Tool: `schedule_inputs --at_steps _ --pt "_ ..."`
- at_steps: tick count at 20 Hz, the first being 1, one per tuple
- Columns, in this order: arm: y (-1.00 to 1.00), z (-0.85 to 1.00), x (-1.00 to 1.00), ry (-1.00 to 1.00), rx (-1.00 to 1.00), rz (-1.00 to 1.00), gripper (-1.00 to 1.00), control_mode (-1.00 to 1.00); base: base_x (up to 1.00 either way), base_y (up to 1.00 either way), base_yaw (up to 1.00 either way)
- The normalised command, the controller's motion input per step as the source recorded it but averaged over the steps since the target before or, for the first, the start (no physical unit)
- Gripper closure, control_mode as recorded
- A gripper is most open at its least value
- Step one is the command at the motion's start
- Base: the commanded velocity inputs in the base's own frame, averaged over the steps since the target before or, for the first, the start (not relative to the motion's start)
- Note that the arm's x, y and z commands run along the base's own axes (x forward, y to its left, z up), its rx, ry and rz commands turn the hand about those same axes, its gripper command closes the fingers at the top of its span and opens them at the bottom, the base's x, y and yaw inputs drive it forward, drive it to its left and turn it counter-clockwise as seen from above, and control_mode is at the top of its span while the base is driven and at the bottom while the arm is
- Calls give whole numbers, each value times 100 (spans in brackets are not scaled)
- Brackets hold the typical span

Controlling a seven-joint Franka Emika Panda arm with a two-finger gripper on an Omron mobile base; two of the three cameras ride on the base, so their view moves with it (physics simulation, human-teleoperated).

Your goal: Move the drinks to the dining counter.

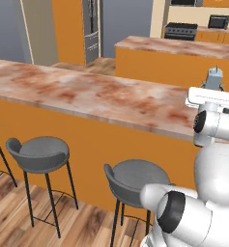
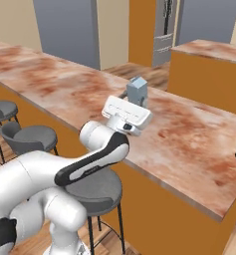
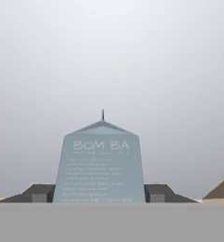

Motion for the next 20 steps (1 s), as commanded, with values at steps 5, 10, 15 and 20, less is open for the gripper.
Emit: schedule_inputs --at_steps 5,10,15,20 --pt "-9 0 1 11 0 -19 100 -100 0 0 0" --pt "0 -7 1 5 0 -7 100 -100 0 0 0" --pt "0 -14 0 4 1 -2 100 -100 0 0 0" --pt "0 -30 0 8 6 -1 100 -100 0 0 0"
